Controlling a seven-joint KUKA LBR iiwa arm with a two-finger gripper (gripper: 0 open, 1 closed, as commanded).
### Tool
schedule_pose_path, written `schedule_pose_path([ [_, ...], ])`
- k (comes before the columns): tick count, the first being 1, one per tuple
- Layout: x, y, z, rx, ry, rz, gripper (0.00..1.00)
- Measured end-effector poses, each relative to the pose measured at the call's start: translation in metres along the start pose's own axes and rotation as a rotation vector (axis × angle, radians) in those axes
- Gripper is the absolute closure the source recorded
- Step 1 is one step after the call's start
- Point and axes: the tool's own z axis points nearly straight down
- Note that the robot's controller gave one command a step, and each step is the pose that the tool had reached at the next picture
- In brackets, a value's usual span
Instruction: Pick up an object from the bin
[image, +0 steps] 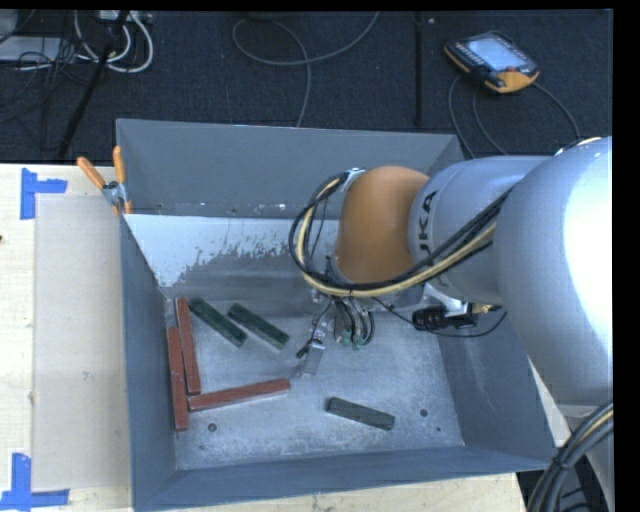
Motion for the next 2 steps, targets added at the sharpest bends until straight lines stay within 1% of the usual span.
schedule_pose_path([
  [1,0.000,0.000,0.000,0.000,0.000,0.000,0.00],
  [2,0.000,0.034,0.008,0.001,-0.005,-0.048,0.00],
])
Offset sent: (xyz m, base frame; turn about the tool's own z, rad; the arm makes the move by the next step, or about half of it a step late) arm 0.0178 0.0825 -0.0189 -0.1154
